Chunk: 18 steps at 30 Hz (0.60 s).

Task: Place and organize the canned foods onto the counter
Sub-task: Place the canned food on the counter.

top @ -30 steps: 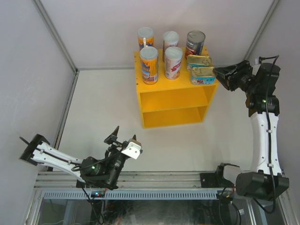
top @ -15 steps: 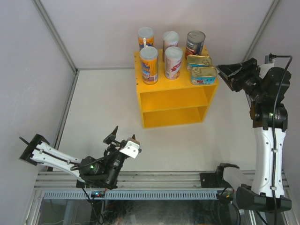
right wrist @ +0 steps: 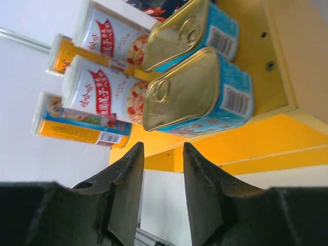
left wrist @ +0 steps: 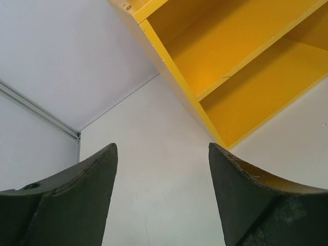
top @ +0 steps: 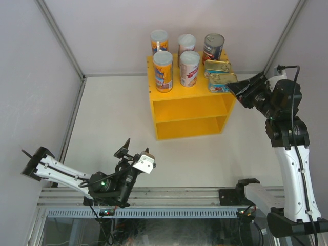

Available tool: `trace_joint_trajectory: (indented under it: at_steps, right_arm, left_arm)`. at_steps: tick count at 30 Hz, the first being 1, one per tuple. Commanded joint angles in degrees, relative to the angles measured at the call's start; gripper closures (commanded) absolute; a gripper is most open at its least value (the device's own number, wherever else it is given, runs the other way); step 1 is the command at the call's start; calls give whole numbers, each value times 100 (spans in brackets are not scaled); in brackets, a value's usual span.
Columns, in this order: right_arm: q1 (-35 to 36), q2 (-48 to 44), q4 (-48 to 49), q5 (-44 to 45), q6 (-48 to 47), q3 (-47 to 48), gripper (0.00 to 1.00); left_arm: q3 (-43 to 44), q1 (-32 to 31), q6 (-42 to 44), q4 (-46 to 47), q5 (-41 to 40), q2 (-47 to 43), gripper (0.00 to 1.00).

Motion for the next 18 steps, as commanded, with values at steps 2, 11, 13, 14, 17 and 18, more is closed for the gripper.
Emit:
trace_joint_trajectory:
  at_steps: [2, 11, 13, 14, 17, 18]
  right_arm:
    - [18, 72, 180, 313, -325, -124, 67]
    - [-10, 316, 481, 266, -308, -258, 69]
    - [-9, 373, 526, 274, -305, -258, 69]
    - [-10, 393, 557, 263, -306, -258, 69]
    - [-10, 448, 628, 283, -292, -254, 69]
    - [-18, 462, 639, 286, -290, -257, 69]
  left_arm:
    - [29, -38, -105, 213, -94, -21, 25]
    - [21, -36, -121, 212, -134, 3, 24]
    - [12, -36, -125, 211, -134, 4, 24]
    - [8, -38, -131, 214, -130, 2, 24]
    - [-1, -33, -148, 215, -127, 2, 25]
    - [-9, -38, -147, 212, -123, 5, 24]
